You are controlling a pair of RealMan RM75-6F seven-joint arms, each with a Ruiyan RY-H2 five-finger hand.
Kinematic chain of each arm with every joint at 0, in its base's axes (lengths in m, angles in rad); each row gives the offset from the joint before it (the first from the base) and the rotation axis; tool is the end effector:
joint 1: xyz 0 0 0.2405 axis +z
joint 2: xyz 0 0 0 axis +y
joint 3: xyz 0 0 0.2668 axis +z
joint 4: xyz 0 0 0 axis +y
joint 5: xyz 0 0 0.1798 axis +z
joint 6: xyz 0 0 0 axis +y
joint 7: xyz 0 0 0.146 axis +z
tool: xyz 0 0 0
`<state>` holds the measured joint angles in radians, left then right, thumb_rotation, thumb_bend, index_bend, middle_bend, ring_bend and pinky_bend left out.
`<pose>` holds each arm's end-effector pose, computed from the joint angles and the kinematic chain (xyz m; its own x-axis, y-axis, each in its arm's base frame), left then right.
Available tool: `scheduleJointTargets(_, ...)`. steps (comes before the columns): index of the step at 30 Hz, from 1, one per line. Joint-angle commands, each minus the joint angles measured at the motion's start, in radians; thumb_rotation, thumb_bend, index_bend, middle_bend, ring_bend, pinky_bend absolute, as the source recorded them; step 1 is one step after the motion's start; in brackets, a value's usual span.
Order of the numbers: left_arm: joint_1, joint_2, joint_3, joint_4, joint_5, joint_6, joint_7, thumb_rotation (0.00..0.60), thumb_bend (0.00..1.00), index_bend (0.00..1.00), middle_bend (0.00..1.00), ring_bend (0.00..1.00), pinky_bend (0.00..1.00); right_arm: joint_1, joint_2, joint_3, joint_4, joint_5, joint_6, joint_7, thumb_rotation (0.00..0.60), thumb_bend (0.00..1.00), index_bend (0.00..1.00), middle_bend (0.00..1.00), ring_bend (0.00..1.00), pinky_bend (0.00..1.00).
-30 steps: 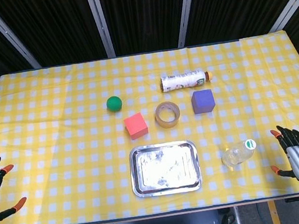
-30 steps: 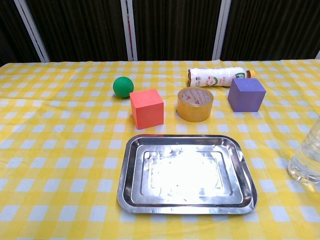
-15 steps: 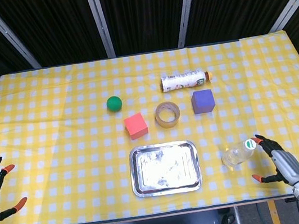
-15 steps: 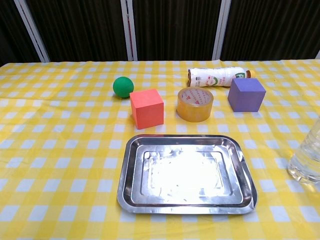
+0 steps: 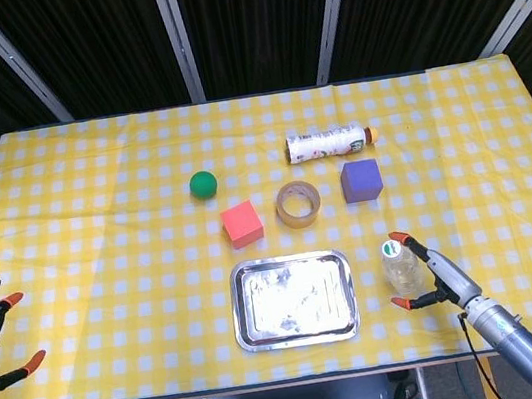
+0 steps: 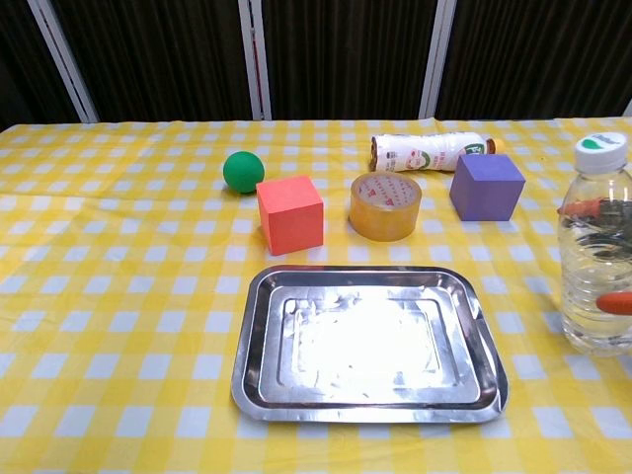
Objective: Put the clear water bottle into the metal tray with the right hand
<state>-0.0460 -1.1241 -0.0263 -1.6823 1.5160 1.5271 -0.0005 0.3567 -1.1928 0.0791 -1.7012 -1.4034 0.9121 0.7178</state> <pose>-0.3005 0.1645 0.1861 0.3267 0.0025 0.9451 0.9451 0.0084 -0.3267 -0.2612 -0.2412 0.0919 -0.4069 -0.4768 0.7792 -0.9121 0.1650 -0.3753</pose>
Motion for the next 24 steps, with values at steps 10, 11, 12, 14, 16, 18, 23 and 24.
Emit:
scheduleJointTargets(10,0.004,0.000,0.014,-0.013,0.032,0.011,0.022,0.600,0.15,0.19,0.02,0.00,0.00,-0.047,-0.111,0.016,0.119,0.118,0.078,-0.055,0.600,0.51,0.78,0.61,0.29,0.00)
scheduleJointTargets(11,0.004,0.000,0.015,-0.015,0.033,0.011,0.022,0.600,0.15,0.19,0.02,0.00,0.00,-0.051,-0.112,0.016,0.116,0.120,0.083,-0.059,0.600,0.52,0.80,0.62,0.30,0.00)
scheduleJointTargets(12,0.004,-0.002,0.013,-0.014,0.030,0.010,0.022,0.600,0.15,0.19,0.02,0.00,0.00,-0.054,-0.107,0.017,0.103,0.117,0.087,-0.058,0.600,0.53,0.80,0.62,0.30,0.00)
scheduleJointTargets(14,0.003,-0.003,0.012,-0.012,0.027,0.008,0.026,0.600,0.15,0.19,0.02,0.00,0.00,-0.056,-0.094,0.018,0.079,0.103,0.093,-0.052,0.600,0.55,0.80,0.62,0.30,0.00)
scheduleJointTargets(16,0.002,-0.003,0.012,-0.013,0.027,0.005,0.023,0.600,0.15,0.19,0.02,0.00,0.00,-0.057,-0.071,0.021,0.034,0.079,0.109,-0.058,0.600,0.56,0.80,0.62,0.30,0.00)
scheduleJointTargets(18,0.002,-0.003,0.011,-0.012,0.026,0.006,0.020,0.600,0.15,0.19,0.03,0.00,0.00,-0.053,-0.040,0.028,-0.039,0.062,0.124,-0.089,0.600,0.56,0.80,0.62,0.30,0.00)
scheduleJointTargets(23,0.005,0.006,0.004,-0.011,0.021,0.016,-0.008,0.600,0.15,0.19,0.03,0.00,0.00,-0.034,0.010,0.054,-0.223,0.082,0.134,-0.188,0.600,0.56,0.80,0.62,0.30,0.00)
scheduleJointTargets(24,0.007,0.010,0.003,-0.011,0.022,0.019,-0.020,0.600,0.15,0.19,0.03,0.00,0.00,-0.030,0.010,0.063,-0.269,0.099,0.144,-0.231,0.600,0.56,0.80,0.62,0.30,0.00)
